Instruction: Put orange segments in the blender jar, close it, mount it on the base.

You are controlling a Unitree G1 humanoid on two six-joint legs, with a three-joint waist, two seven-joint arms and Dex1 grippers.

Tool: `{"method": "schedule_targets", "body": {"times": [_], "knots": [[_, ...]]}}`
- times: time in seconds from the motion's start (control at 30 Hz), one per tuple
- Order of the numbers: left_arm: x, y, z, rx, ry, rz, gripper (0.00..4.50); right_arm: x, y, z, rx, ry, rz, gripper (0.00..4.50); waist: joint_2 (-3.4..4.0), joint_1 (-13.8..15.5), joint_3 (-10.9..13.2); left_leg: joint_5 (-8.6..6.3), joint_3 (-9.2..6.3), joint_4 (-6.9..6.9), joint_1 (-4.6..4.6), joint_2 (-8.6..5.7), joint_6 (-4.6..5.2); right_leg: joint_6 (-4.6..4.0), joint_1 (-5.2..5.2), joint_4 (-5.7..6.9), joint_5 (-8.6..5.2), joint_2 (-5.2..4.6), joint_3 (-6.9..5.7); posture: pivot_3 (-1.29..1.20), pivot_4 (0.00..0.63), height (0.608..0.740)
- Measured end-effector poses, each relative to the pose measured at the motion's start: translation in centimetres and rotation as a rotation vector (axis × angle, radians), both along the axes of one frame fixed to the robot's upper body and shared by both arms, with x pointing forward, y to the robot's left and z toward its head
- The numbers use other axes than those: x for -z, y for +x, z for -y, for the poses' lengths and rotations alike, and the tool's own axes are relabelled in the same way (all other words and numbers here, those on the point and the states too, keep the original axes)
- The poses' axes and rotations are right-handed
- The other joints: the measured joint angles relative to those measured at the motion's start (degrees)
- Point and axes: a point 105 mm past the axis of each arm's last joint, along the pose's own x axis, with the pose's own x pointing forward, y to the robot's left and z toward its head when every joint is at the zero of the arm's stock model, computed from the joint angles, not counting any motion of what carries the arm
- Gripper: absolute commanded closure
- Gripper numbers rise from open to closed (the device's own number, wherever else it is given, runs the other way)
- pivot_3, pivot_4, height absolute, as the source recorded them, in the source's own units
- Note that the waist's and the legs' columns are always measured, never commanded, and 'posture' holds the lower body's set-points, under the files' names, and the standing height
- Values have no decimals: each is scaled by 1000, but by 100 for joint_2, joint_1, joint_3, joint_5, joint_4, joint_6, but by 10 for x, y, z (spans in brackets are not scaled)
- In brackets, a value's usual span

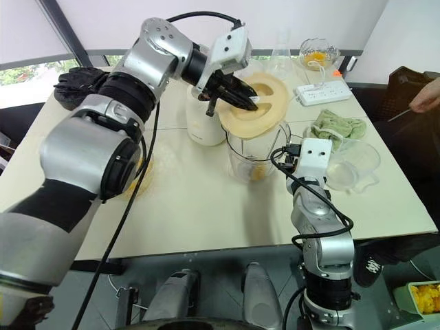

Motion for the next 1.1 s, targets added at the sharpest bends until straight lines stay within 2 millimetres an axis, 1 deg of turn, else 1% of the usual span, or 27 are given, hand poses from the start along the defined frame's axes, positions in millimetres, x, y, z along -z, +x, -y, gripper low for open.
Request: {"method": "schedule_targets", "body": {"times": [0.03,0.2,0.37,0.53,0.63,0.8,0.9,1.0,1.1], "knots": [[3,0,2,0,8,9,4246,-1,-2,-2,-2,8,-4,3457,0,0,0,0,0,1,0,0,0,0,0,0,0,0,0,0,150,740],[5,-1,6,12,23,22,4246,1,-7,-5,7,59,-28,3457,1,-7,-1,0,-1,-2,2,0,0,0,0,1,0,0,0,0,150,740],[6,-5,6,43,32,-2,4246,3,-8,-9,4,98,-43,3457,1,-31,-1,0,0,-6,7,2,0,-1,0,3,0,1,0,0,150,740],[8,-13,3,105,56,-59,4246,1,-2,-40,-129,160,-43,3457,11,-45,6,0,0,-6,2,1,0,-1,-7,5,0,1,1,0,150,740],[5,-15,-5,116,64,-83,4246,-3,2,-49,-175,161,-37,3457,13,-15,7,0,0,-6,0,1,0,-1,-7,4,0,1,1,0,150,740],[1,-14,-17,115,71,-99,4246,-4,5,-49,-196,137,-37,3457,13,6,7,0,-1,-6,-4,-1,0,0,-7,2,-1,-1,1,0,150,740],[2,-13,-21,108,85,-98,4246,-5,6,-46,-214,24,-39,3457,13,-3,7,0,0,-6,-5,-3,0,1,-8,1,-2,-2,1,0,150,740],[0,-11,-28,88,86,-94,4246,-6,6,-43,-213,-36,-42,3457,13,-18,7,0,-1,-6,-4,-2,0,1,-10,5,-1,-1,1,0,150,740],[-1,-10,-30,84,87,-95,4246,-9,6,-43,-228,-87,-25,3457,13,-17,7,0,-1,-5,-3,-2,0,1,-11,6,-1,-1,1,0,150,740]]}}
